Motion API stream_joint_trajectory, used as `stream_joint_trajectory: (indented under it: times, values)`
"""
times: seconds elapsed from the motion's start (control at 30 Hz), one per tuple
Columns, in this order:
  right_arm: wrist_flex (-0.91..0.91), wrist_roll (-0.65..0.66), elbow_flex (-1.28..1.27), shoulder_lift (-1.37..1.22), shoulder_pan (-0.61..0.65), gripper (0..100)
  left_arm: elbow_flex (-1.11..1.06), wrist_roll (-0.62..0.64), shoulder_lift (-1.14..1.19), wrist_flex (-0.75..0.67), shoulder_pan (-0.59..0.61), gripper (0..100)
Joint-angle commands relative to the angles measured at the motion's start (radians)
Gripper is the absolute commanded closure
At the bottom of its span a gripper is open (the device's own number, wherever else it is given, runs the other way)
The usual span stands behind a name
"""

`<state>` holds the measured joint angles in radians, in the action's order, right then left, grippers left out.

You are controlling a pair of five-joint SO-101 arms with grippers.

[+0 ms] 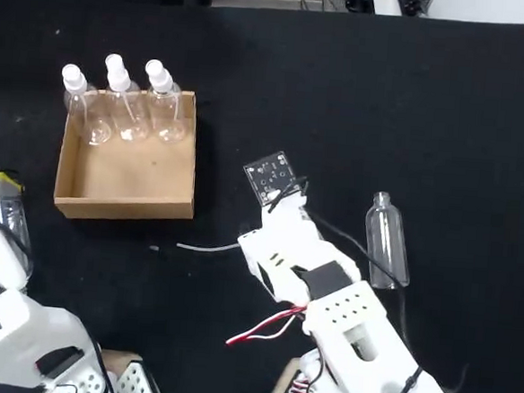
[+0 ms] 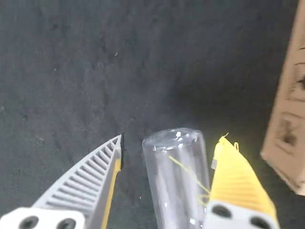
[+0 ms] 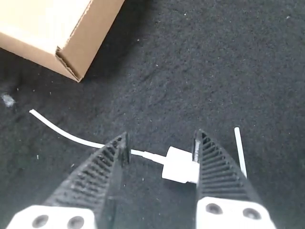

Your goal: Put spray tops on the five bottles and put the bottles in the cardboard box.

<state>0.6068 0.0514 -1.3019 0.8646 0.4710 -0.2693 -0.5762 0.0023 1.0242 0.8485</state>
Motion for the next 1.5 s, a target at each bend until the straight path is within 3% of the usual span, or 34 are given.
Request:
stream_joint_trajectory:
  times: [0.0, 0.23, 0.5, 0.67, 0.83, 1.07, 1.23, 1.47]
  values:
    - [-0.032, 0.005, 0.007, -0.005, 0.011, 80.0, -0.03, -0.046, 0.051, -0.084, 0.045, 71]
    - [-0.032, 0.005, 0.007, -0.005, 0.011, 80.0, 0.039, -0.052, 0.092, -0.115, 0.18, 71]
    - [-0.032, 0.005, 0.007, -0.005, 0.011, 80.0, 0.033, -0.258, 0.087, 0.005, 0.331, 71]
    - [-0.032, 0.005, 0.007, -0.005, 0.012, 80.0, 0.162, -0.278, 0.086, 0.0, 0.39, 71]
    - [-0.032, 0.005, 0.007, -0.005, 0.012, 80.0, 0.369, -0.324, 0.084, 0.184, 0.357, 71]
    - [-0.032, 0.005, 0.005, -0.005, 0.012, 80.0, 0.55, -0.847, 0.086, 0.72, 0.208, 71]
    - [-0.029, 0.005, 0.005, -0.005, 0.008, 80.0, 0.461, -1.048, 0.089, 0.727, 0.125, 71]
    - [-0.028, 0.005, 0.005, -0.005, 0.008, 80.0, 0.371, -1.08, 0.097, 0.681, 0.05, 71]
